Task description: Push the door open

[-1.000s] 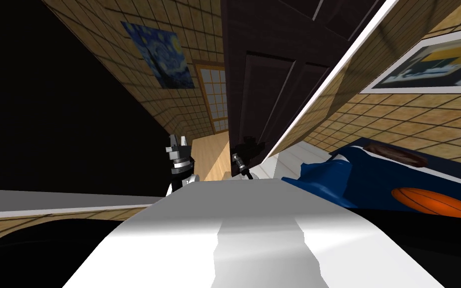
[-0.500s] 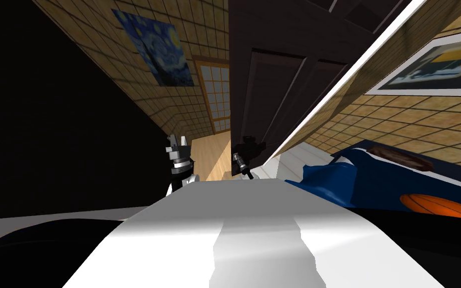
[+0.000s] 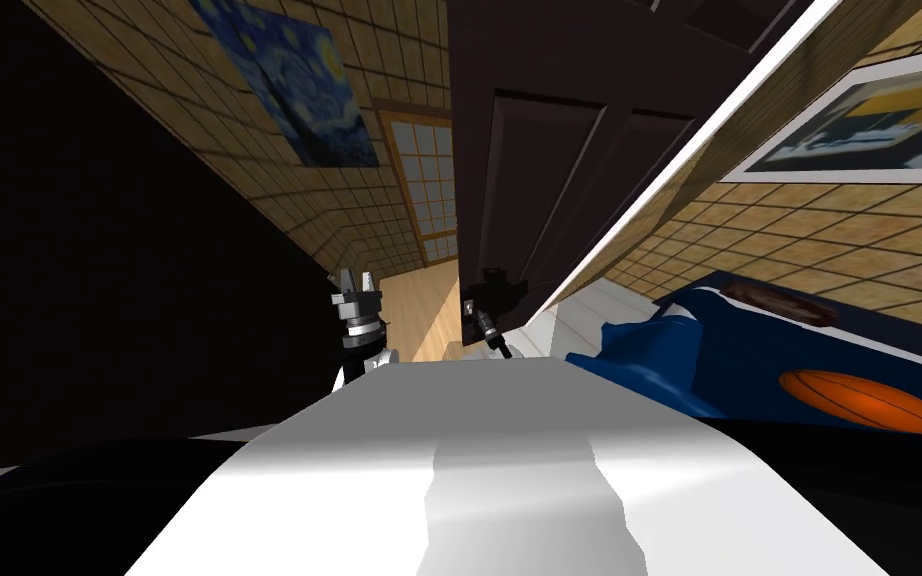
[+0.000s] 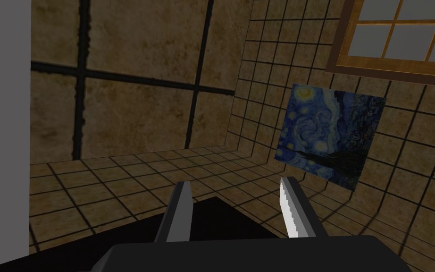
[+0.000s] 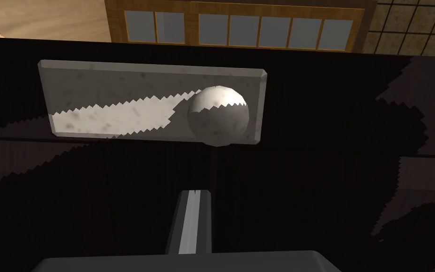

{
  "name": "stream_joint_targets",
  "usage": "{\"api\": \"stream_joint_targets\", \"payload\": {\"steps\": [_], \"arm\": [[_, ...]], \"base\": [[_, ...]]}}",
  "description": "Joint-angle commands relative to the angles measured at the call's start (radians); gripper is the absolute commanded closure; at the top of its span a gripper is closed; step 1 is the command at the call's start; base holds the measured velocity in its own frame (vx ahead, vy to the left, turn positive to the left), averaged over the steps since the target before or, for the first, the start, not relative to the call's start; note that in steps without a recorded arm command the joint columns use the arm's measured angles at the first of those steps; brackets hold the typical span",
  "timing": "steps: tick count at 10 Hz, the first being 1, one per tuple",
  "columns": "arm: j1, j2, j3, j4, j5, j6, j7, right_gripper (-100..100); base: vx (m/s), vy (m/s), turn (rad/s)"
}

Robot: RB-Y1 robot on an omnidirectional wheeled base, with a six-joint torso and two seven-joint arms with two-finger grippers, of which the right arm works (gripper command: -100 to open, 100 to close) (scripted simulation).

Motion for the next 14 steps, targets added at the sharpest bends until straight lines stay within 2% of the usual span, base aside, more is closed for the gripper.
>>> {"api": "stream_joint_targets", "payload": {"steps": [1,3,5,7,10,12,14], "arm": [[0.002,-0.001,0.002,-0.001,-0.001,-0.002,-0.002,-100],[0.006,0.011,0.005,-0.008,-0.002,-0.003,-0.005,-100],[0.01,0.04,0.007,-0.013,-0.004,-0.003,-0.007,-100],[0.025,0.012,0.008,-0.037,-0.003,0.005,-0.005,-100],[0.027,-0.001,0.004,-0.033,-0.004,-0.003,-0.003,-100],[0.028,-0.002,0.0,-0.03,-0.006,-0.011,0.0,-100],[0.03,0.006,-0.003,-0.027,-0.007,-0.018,0.002,-100]], "base": [[-0.198,-0.049,-0.03],[-0.232,-0.051,-0.039],[-0.223,-0.016,-0.037],[-0.013,0.022,0.011],[0.162,0.053,0.017],[0.216,0.083,0.023],[0.206,0.078,0.027]]}}
